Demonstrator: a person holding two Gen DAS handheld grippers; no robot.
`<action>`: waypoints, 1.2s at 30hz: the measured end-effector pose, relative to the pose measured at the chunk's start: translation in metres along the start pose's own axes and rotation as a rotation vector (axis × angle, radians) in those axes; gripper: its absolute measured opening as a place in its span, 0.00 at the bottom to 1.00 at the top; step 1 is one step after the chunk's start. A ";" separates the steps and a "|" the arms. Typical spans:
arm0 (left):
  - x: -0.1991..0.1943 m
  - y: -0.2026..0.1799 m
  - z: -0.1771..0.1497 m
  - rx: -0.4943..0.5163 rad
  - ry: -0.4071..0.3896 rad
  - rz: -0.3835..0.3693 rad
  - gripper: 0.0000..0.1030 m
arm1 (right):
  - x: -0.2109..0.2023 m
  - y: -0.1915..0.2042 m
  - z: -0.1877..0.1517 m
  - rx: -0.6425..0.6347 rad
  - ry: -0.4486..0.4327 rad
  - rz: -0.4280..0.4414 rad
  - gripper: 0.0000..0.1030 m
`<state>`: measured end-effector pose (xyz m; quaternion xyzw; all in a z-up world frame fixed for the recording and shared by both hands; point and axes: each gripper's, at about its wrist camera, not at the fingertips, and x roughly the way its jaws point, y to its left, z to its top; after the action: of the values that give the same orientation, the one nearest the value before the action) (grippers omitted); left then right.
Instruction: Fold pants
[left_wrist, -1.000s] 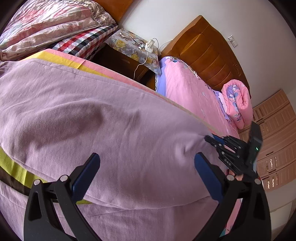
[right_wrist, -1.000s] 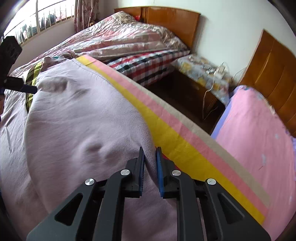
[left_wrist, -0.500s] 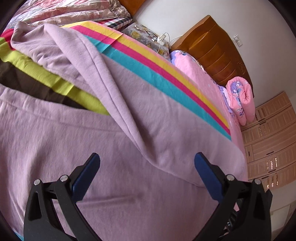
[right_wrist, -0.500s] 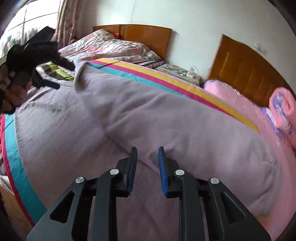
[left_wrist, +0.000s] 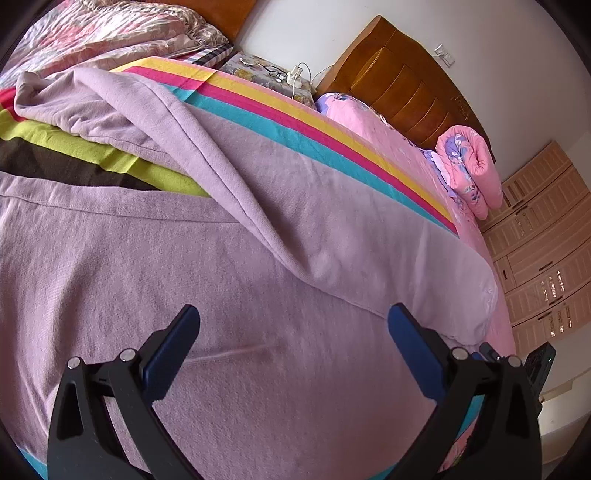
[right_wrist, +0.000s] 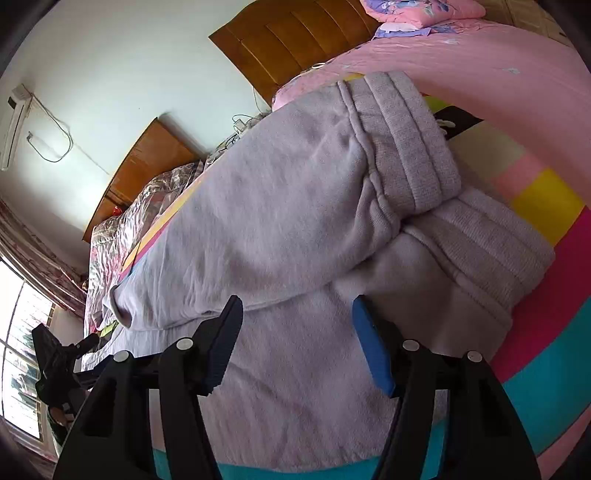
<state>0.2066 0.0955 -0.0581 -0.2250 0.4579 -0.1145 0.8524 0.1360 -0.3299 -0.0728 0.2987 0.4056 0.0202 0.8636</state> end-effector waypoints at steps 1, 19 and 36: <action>0.000 -0.001 -0.001 0.007 -0.003 0.003 0.99 | 0.000 -0.003 0.004 0.019 -0.012 -0.001 0.60; 0.001 0.021 0.022 -0.080 0.039 -0.020 0.99 | 0.016 -0.016 0.022 0.147 -0.065 0.026 0.15; 0.052 0.044 0.106 -0.223 0.203 0.118 0.41 | 0.011 -0.032 0.021 0.150 -0.072 0.090 0.15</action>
<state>0.3229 0.1429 -0.0665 -0.2783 0.5638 -0.0346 0.7768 0.1520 -0.3635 -0.0873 0.3809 0.3610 0.0176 0.8510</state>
